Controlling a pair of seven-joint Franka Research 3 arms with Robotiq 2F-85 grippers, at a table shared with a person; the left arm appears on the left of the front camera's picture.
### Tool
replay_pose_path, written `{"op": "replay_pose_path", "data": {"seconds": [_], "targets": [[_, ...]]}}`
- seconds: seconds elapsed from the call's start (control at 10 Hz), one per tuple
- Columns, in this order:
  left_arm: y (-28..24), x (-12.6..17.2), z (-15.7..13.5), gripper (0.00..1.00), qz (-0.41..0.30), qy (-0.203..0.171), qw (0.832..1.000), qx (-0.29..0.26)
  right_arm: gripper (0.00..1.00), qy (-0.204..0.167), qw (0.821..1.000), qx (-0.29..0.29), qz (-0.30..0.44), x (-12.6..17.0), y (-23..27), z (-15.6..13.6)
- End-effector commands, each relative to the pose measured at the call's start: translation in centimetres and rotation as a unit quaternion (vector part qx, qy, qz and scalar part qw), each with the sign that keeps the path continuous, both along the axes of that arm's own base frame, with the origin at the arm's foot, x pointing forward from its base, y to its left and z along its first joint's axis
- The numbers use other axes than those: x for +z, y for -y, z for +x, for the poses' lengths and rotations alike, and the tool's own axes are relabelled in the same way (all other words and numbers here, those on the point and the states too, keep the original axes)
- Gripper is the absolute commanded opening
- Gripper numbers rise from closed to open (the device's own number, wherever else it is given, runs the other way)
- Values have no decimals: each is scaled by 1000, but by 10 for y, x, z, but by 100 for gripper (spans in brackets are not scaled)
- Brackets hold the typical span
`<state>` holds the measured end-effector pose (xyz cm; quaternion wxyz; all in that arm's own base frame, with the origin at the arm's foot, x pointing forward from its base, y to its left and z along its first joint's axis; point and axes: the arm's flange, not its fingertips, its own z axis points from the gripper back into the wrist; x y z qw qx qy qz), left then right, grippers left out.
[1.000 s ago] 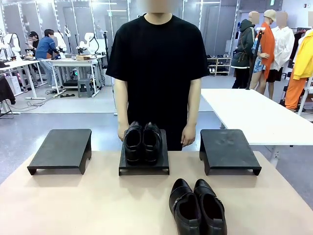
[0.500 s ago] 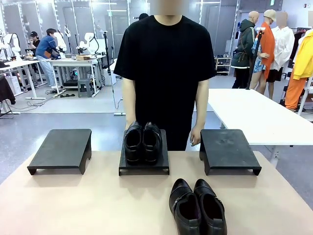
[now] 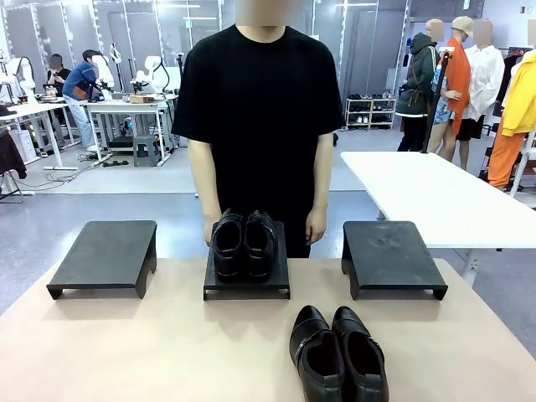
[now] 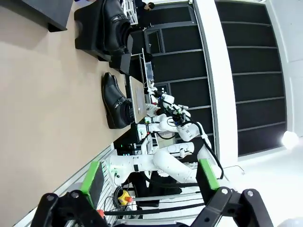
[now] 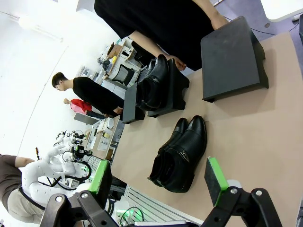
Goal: Place the shoes on the stand as instructed by the person.
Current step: Pick up another pair of Shoes and place it on the Shoes Stand indicated by the person.
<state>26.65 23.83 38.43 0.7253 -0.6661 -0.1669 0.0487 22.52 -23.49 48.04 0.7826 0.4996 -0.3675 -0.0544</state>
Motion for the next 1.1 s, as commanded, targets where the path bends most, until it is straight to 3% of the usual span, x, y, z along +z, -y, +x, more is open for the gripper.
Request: {"op": "replay_pose_path", "data": {"seconds": [0.0,1.0], "targets": [[5,1,-2,100,4,6,1000,4,100,13,1000,1,-2,0,1,0],[5,1,-2,100,4,6,1000,4,100,13,1000,1,-2,0,1,0]]}}
